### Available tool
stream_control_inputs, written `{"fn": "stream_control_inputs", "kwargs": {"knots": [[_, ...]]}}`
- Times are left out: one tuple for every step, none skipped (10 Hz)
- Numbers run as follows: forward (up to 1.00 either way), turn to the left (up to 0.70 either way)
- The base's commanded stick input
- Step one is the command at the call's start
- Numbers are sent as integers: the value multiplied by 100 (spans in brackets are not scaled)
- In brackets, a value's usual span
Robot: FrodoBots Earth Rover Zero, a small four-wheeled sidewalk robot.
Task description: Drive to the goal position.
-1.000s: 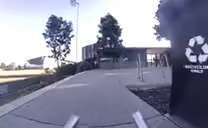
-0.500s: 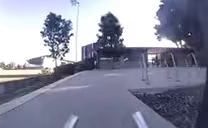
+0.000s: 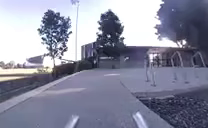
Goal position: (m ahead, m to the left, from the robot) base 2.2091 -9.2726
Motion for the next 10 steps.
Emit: {"fn": "stream_control_inputs", "kwargs": {"knots": [[100,0],[100,0],[100,0],[100,0],[100,0],[100,0],[100,0],[100,0],[100,0],[100,0]]}}
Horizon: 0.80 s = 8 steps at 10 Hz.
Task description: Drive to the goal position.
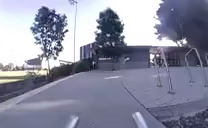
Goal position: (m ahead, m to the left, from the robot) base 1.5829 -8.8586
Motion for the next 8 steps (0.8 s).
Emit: {"fn": "stream_control_inputs", "kwargs": {"knots": [[100,0],[100,0],[100,0],[100,0],[100,0],[100,0],[100,0],[100,0]]}}
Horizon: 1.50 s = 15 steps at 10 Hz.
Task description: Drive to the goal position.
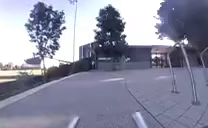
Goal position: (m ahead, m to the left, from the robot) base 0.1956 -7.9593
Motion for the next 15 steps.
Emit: {"fn": "stream_control_inputs", "kwargs": {"knots": [[100,0],[100,0],[100,0],[100,0],[100,0],[100,0],[100,-40],[100,-40],[100,-40],[100,-40],[100,-40],[100,-40],[100,-40],[100,-40],[100,-40]]}}
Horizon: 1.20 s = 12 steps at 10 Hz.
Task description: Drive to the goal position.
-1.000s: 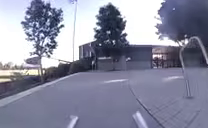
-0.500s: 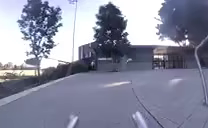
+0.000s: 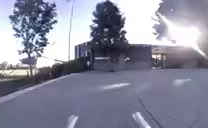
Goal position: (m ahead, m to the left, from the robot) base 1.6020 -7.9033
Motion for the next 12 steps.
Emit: {"fn": "stream_control_inputs", "kwargs": {"knots": [[100,-40],[100,-40],[100,-40],[100,-40],[100,-40],[100,-40],[100,-40],[100,-40],[100,-40],[100,-40],[100,-40],[100,-40]]}}
